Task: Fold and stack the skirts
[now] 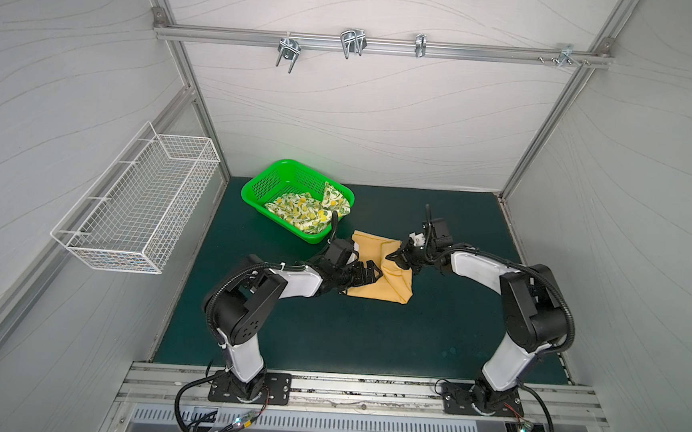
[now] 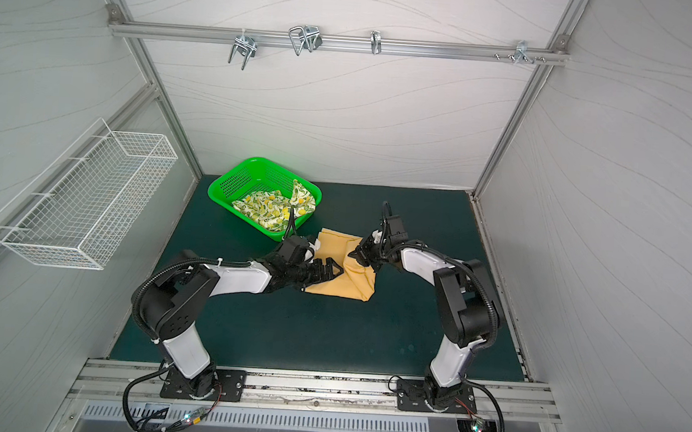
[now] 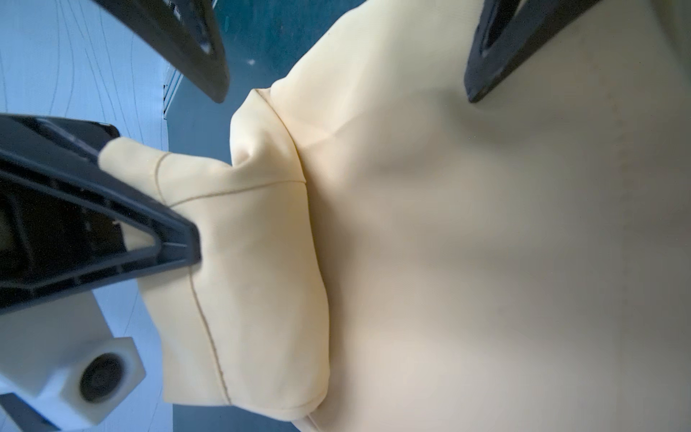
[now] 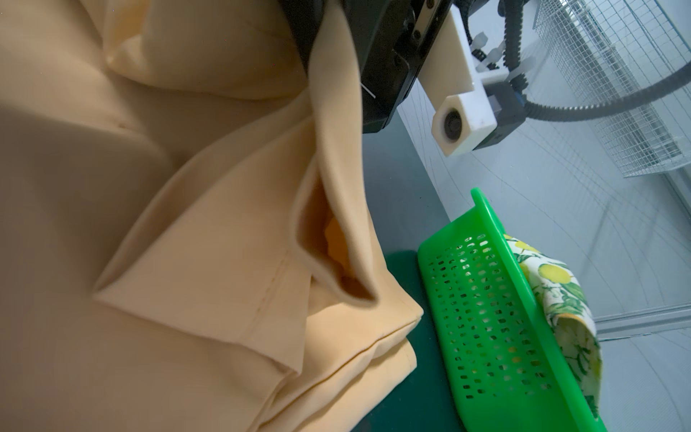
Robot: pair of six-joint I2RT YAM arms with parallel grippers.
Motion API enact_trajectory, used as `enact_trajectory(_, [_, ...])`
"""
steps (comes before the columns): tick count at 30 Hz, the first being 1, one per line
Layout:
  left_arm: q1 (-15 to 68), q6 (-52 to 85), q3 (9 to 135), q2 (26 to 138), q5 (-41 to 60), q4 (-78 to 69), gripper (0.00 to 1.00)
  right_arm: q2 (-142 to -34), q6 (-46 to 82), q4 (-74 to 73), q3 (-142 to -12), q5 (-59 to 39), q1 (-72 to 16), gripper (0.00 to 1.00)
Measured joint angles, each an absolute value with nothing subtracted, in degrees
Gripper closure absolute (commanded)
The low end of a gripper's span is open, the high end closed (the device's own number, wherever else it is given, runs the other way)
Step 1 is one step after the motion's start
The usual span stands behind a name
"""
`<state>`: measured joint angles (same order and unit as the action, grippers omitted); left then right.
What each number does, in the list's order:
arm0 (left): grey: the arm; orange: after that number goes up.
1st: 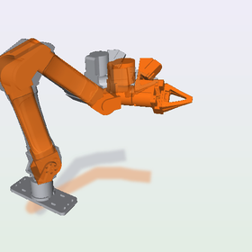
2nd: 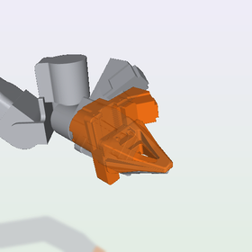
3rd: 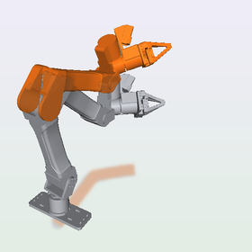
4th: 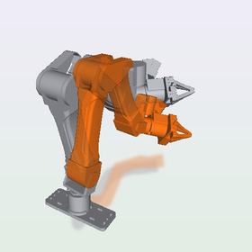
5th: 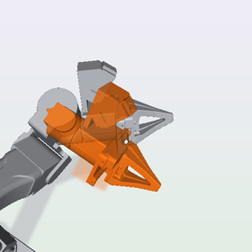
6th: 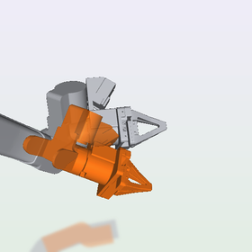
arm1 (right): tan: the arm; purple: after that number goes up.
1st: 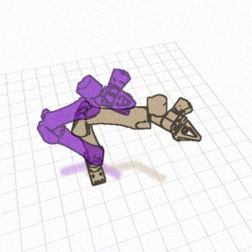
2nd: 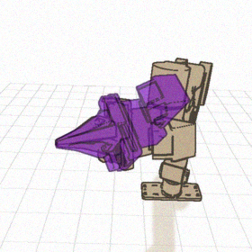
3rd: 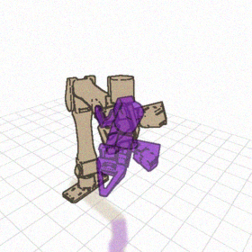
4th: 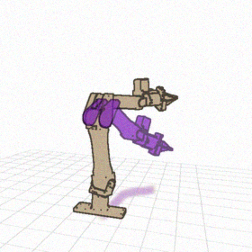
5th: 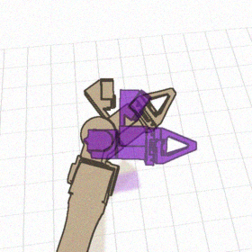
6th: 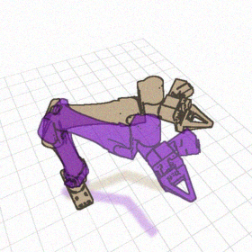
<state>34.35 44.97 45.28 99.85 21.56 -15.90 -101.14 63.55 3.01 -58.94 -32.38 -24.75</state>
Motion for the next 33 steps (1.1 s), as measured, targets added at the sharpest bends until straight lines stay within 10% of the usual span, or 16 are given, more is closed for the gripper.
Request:
enact_trajectory(18, [34.35,44.95,44.75,100.22,22.15,-17.74,0.01,-108.42,65.49,0.03,-64.27,-31.75,-28.56,0.91])
enact_trajectory(30, [34.35,44.95,44.75,100.90,22.83,-19.11,0.02,-111.28,64.38,-1.78,-64.62,-33.52,-28.56,0.31])
enact_trajectory(31, [34.35,44.95,44.77,100.92,22.85,-19.16,0.02,-111.59,64.73,-2.22,-64.75,-33.85,-28.56,0.01])
enact_trajectory(33, [34.35,44.93,44.77,100.97,22.87,-19.20,0.02,-111.72,64.95,-3.57,-65.17,-34.94,-28.53,0.01])
